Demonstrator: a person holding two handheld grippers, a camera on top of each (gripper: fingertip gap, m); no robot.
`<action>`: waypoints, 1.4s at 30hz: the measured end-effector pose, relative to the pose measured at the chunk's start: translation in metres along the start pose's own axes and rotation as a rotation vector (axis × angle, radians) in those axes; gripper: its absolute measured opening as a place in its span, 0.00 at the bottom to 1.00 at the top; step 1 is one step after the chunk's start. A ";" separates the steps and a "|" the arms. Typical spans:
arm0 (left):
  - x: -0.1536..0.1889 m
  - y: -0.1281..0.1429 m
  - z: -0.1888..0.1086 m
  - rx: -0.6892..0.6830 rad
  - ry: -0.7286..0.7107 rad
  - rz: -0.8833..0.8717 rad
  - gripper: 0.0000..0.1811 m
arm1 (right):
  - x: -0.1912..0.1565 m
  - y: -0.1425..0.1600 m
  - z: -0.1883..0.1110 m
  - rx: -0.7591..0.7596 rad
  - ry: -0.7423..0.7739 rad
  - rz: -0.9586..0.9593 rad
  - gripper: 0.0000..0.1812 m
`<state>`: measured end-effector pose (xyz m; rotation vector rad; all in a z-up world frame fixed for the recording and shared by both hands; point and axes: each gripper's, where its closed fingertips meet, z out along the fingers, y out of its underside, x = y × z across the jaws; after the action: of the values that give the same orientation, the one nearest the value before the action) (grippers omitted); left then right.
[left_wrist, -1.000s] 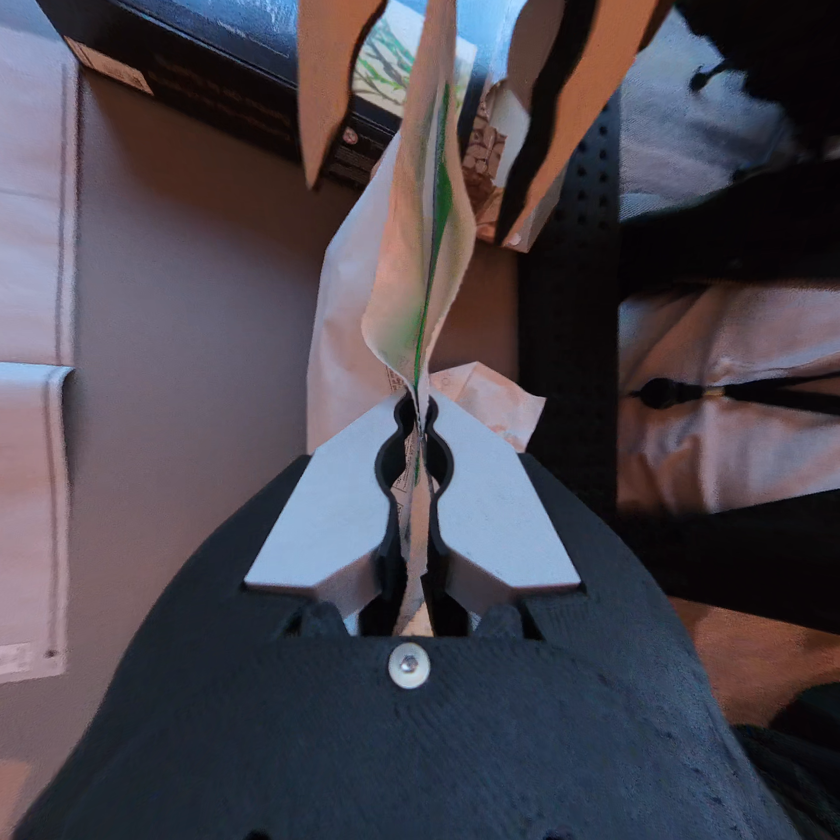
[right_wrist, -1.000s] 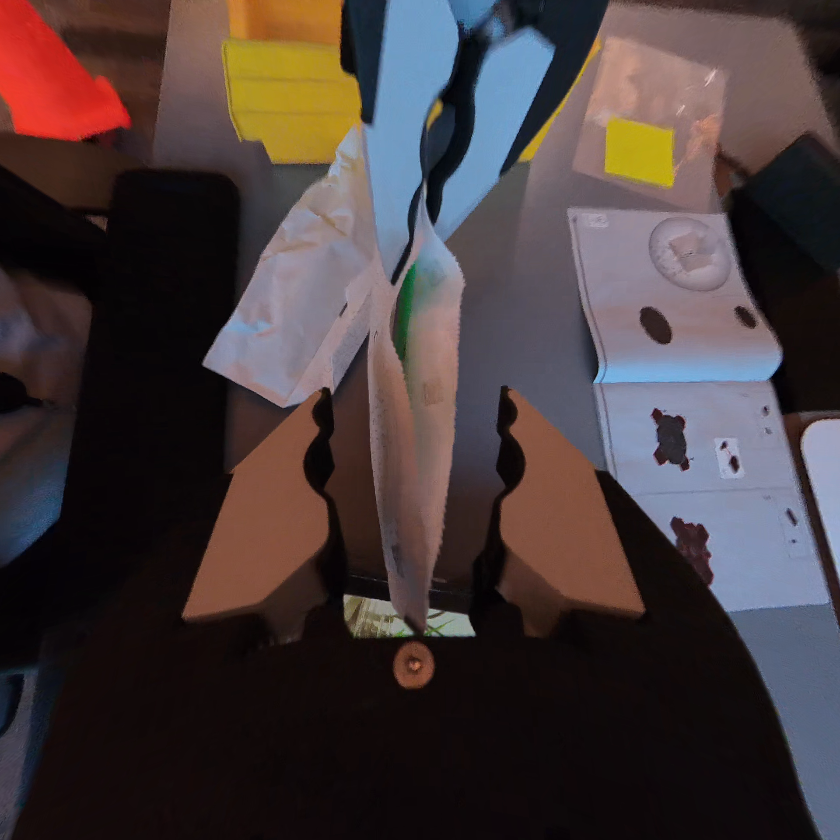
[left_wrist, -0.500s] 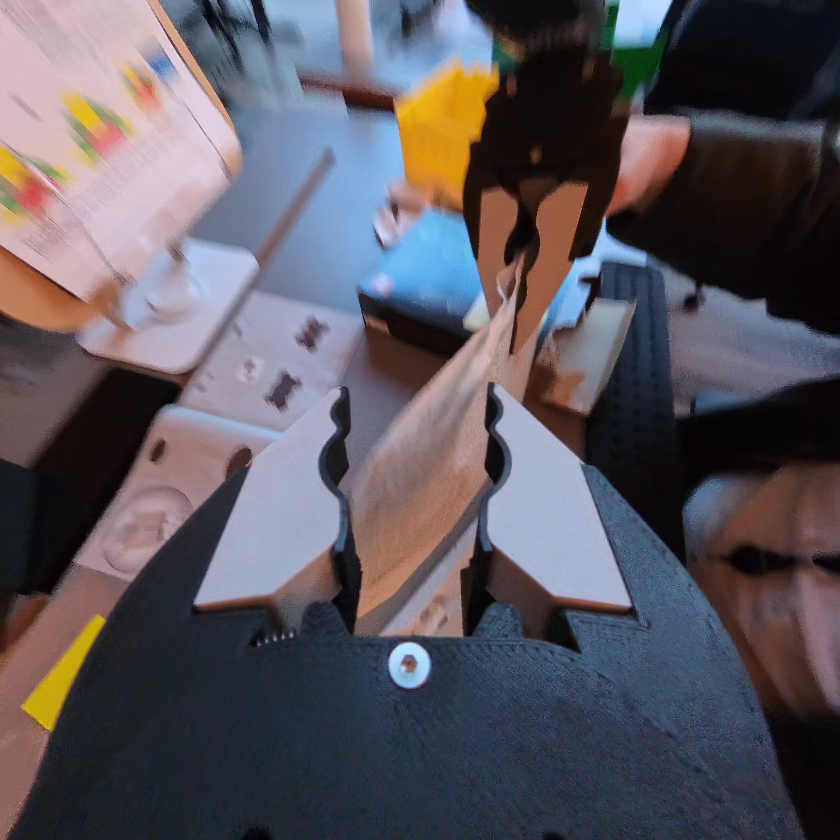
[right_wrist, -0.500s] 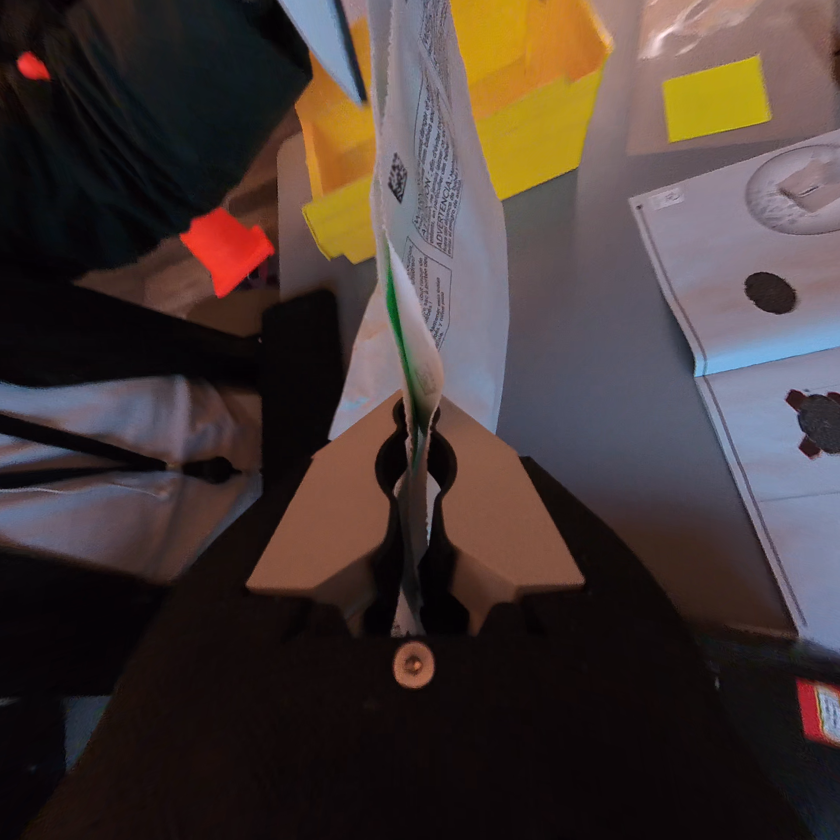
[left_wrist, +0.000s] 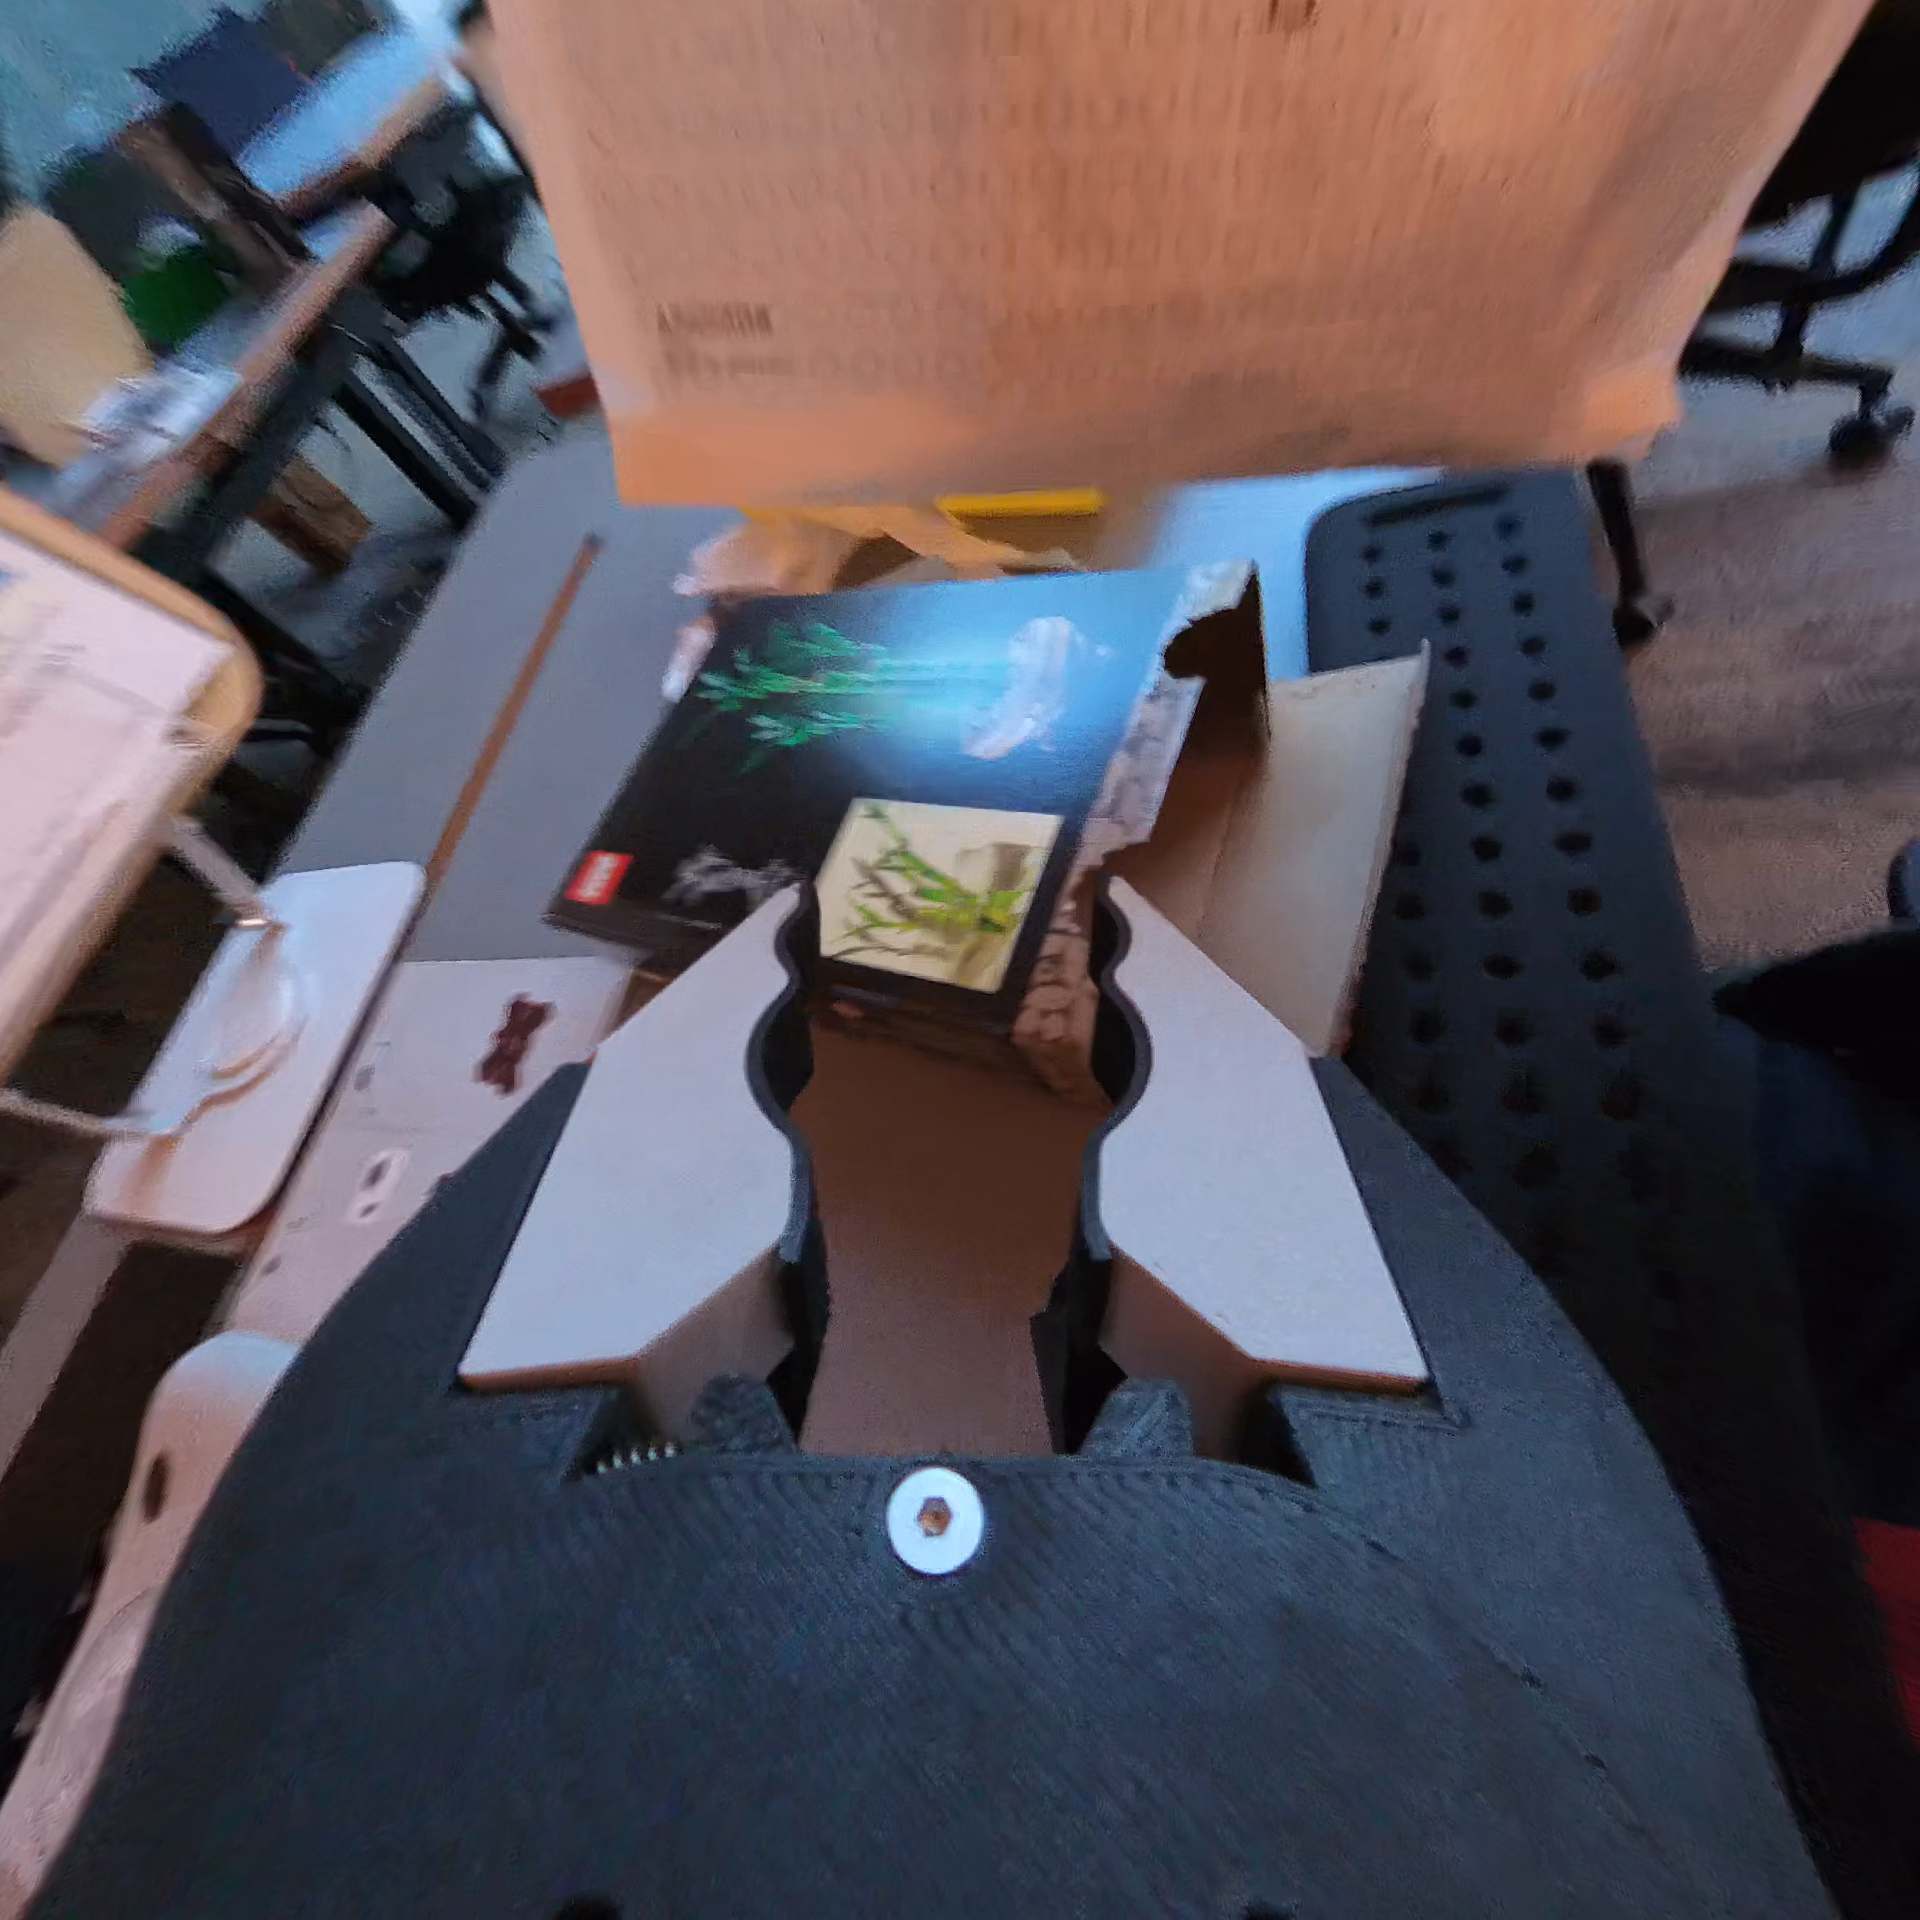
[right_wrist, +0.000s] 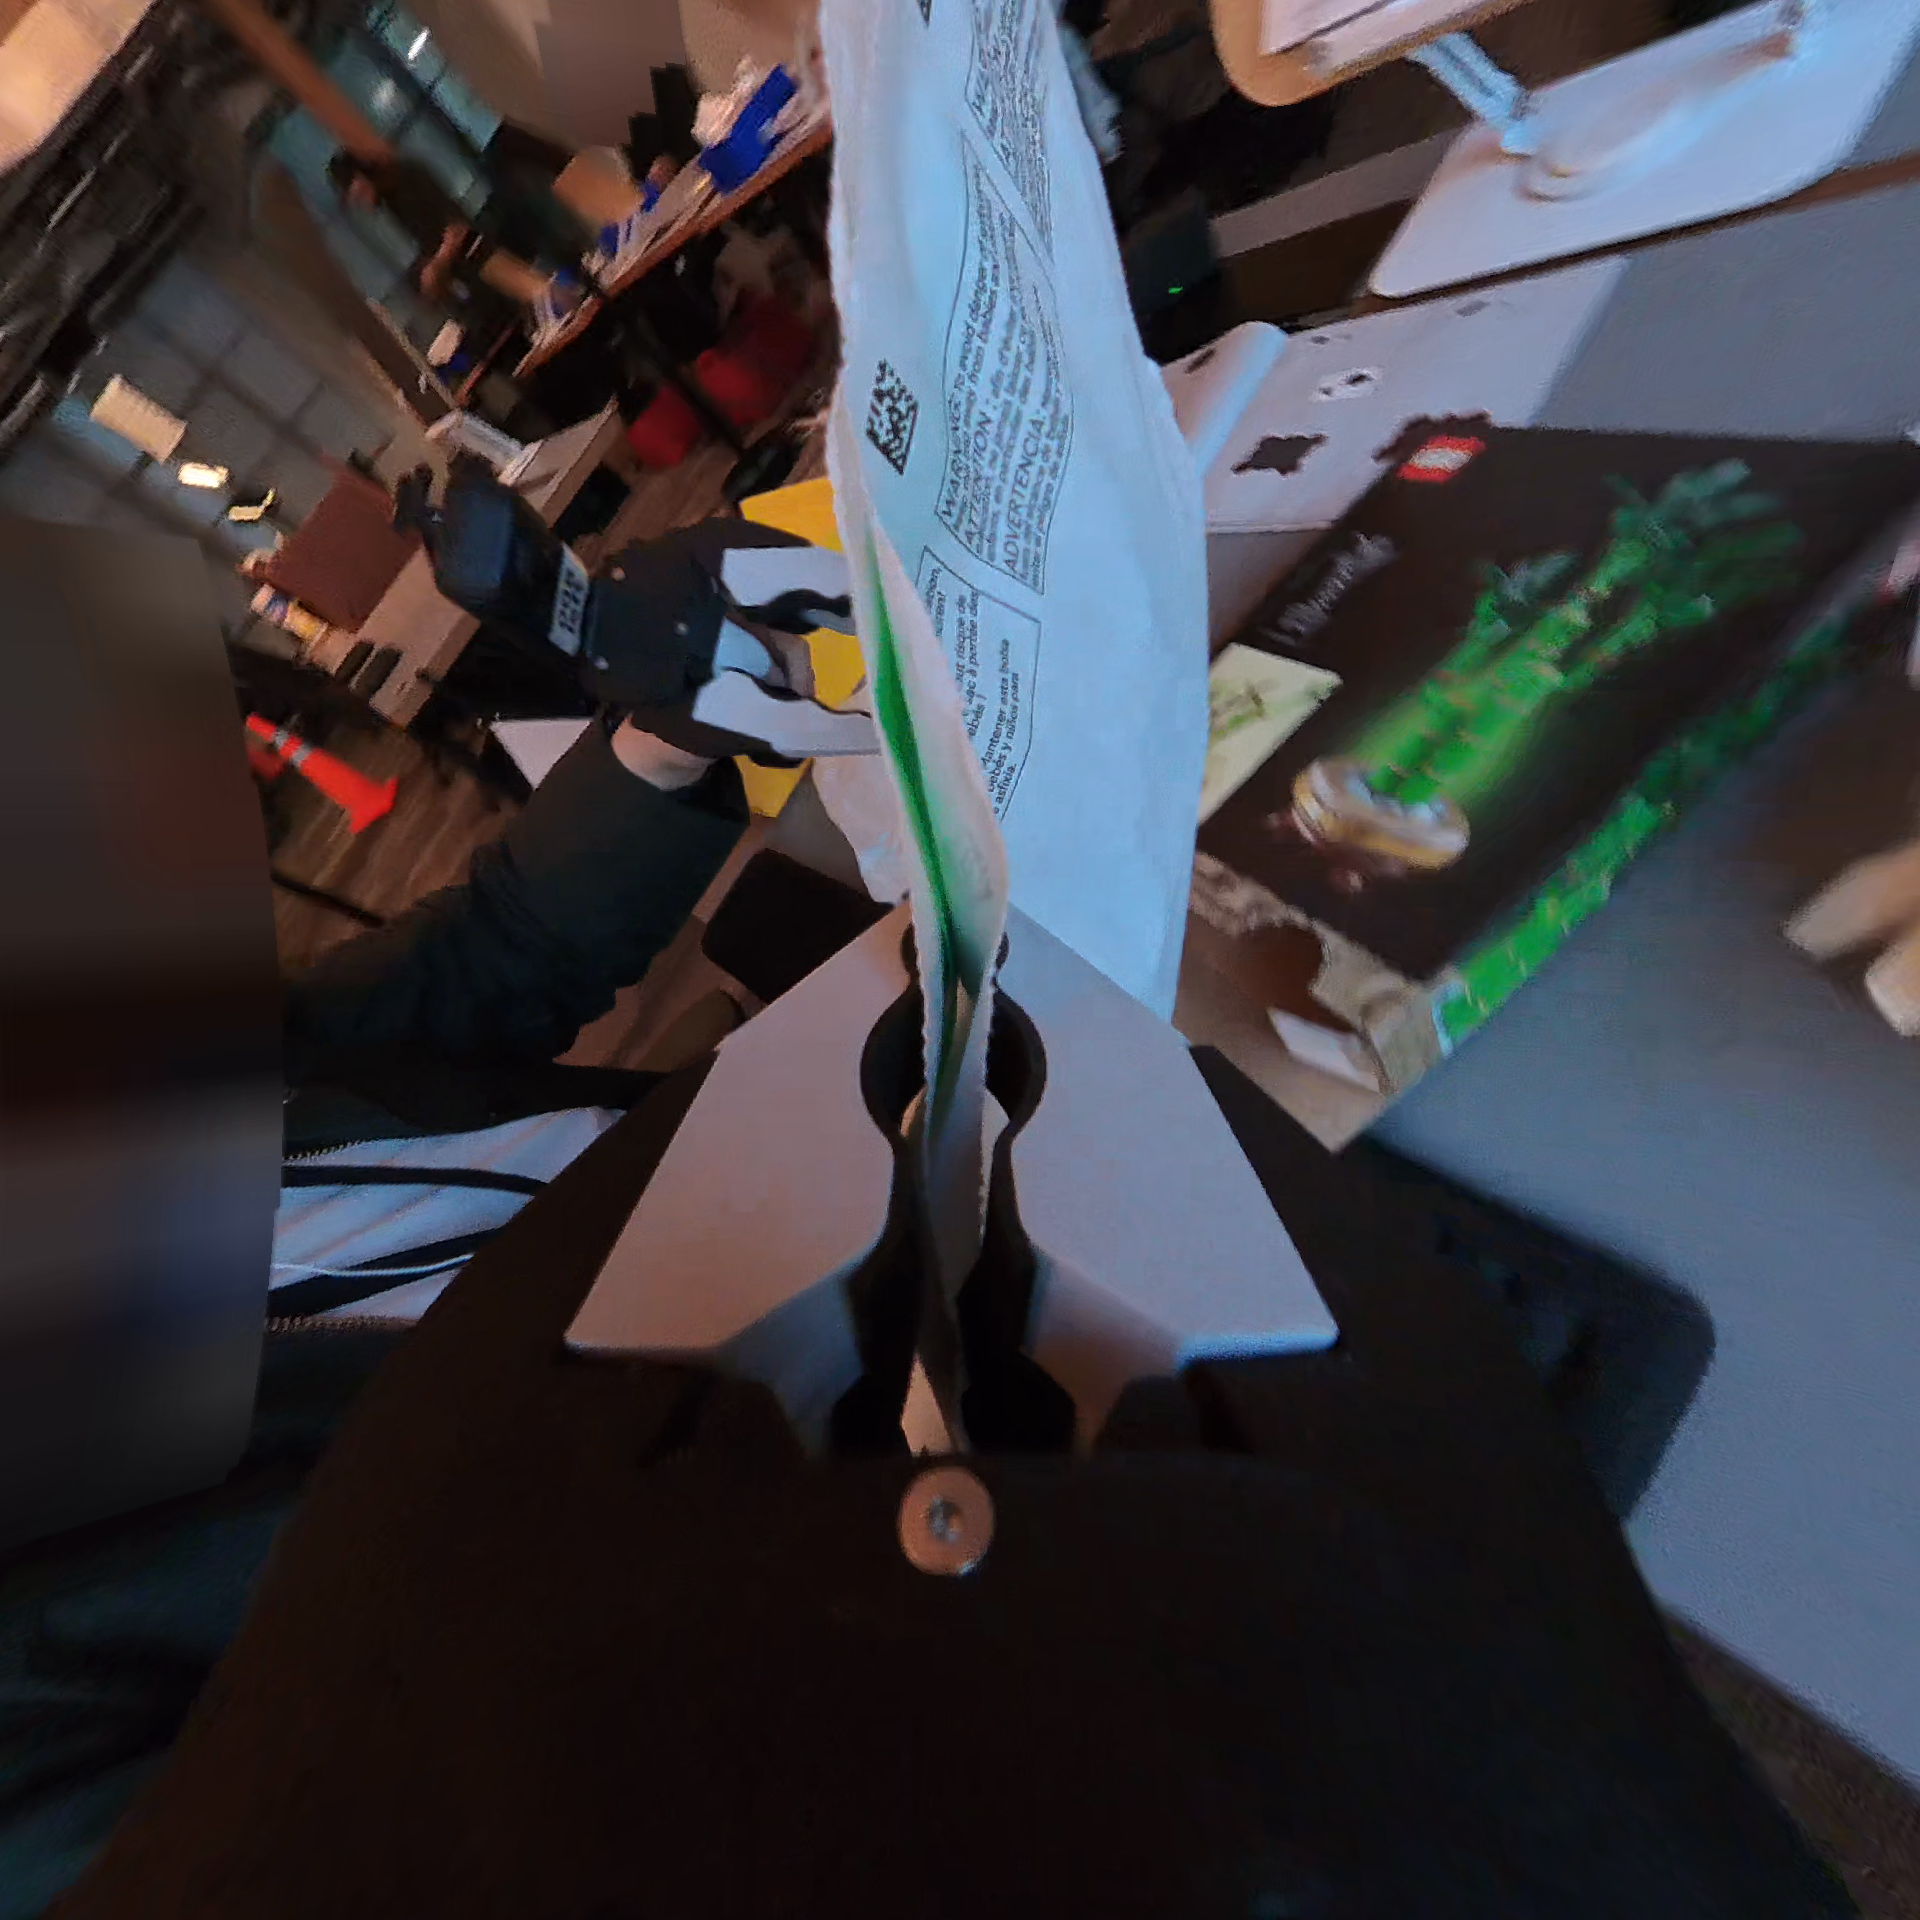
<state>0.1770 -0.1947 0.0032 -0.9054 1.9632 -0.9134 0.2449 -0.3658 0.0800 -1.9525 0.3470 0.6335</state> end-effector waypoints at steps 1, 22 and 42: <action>0.010 0.003 0.019 -0.043 0.035 0.010 0.30 | 0.003 0.011 -0.011 0.015 0.017 0.024 0.00; 0.039 0.036 0.116 -0.355 0.083 -0.082 0.03 | 0.019 0.136 -0.023 0.139 -0.174 0.405 0.00; -0.173 0.134 -0.078 -0.125 -0.275 -1.084 0.10 | -0.011 0.003 0.023 0.115 -0.309 0.189 0.00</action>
<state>0.1514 0.0354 -0.0136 -2.1190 1.2164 -1.1331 0.2282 -0.3466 0.0758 -1.6922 0.3678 1.0023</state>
